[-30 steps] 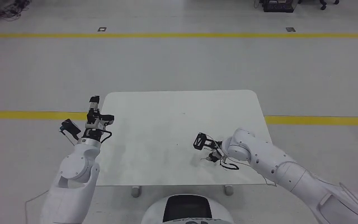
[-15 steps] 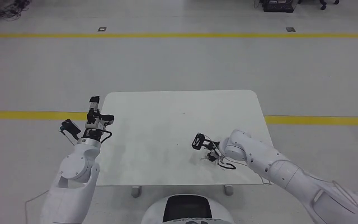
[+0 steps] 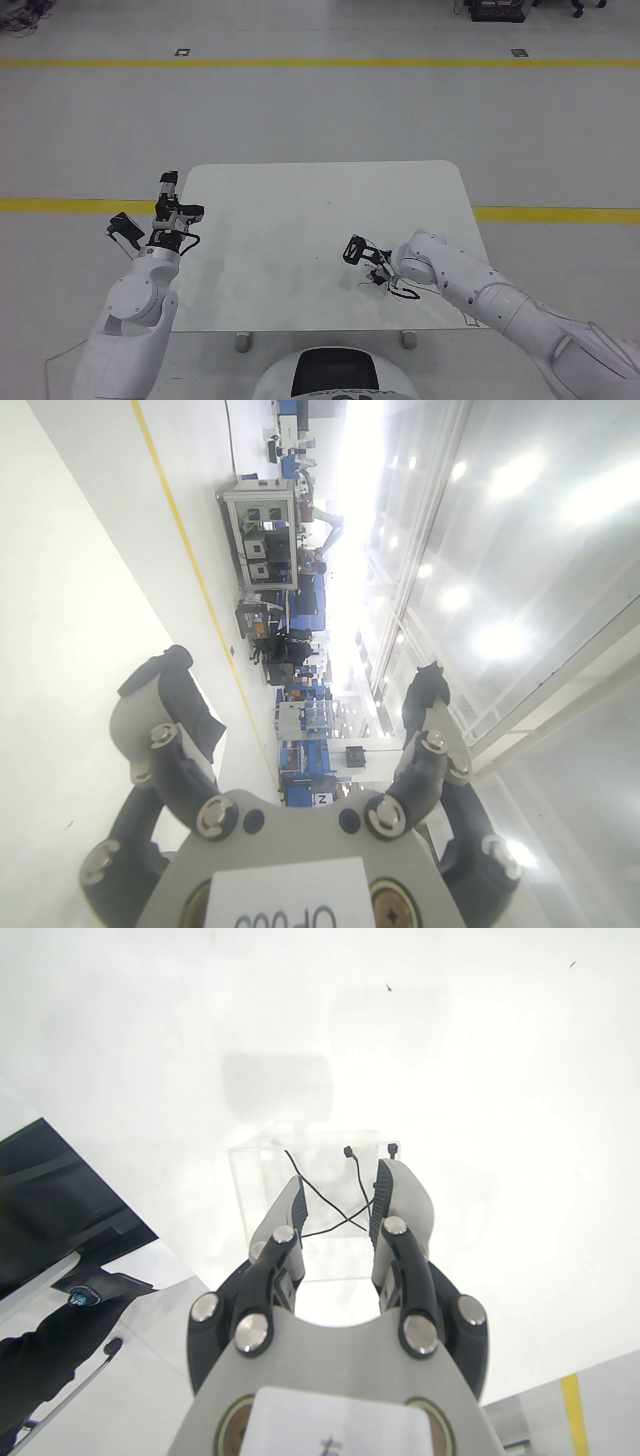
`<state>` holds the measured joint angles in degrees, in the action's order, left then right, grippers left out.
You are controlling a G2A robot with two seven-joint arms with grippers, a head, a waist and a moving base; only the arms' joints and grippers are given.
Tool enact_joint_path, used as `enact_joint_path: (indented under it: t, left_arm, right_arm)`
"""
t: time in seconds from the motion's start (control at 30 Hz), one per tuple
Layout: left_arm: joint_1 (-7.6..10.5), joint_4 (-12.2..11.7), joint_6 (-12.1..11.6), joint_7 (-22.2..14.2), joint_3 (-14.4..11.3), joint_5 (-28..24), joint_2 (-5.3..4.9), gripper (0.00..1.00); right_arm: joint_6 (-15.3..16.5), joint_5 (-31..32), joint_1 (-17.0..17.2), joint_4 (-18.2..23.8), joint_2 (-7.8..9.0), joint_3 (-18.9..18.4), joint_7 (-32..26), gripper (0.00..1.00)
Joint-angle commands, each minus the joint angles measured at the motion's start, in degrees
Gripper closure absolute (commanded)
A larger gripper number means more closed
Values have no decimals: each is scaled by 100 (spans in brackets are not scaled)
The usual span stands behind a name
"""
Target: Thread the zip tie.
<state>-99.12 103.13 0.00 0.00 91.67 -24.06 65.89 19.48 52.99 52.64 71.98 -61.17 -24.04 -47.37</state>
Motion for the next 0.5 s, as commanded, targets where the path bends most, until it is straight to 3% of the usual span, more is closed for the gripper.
enact_joint_path:
  t: [0.0, 0.47]
  left_arm:
    - [0, 0, 0, 0, 0, 0, 0, 0]
    - [0, 0, 0, 0, 0, 0, 0, 0]
  right_arm:
    - [0, 4, 3, -33, -25, -2, -11, 70]
    - [0, 68, 25, -196, -139, -60, -32, 76]
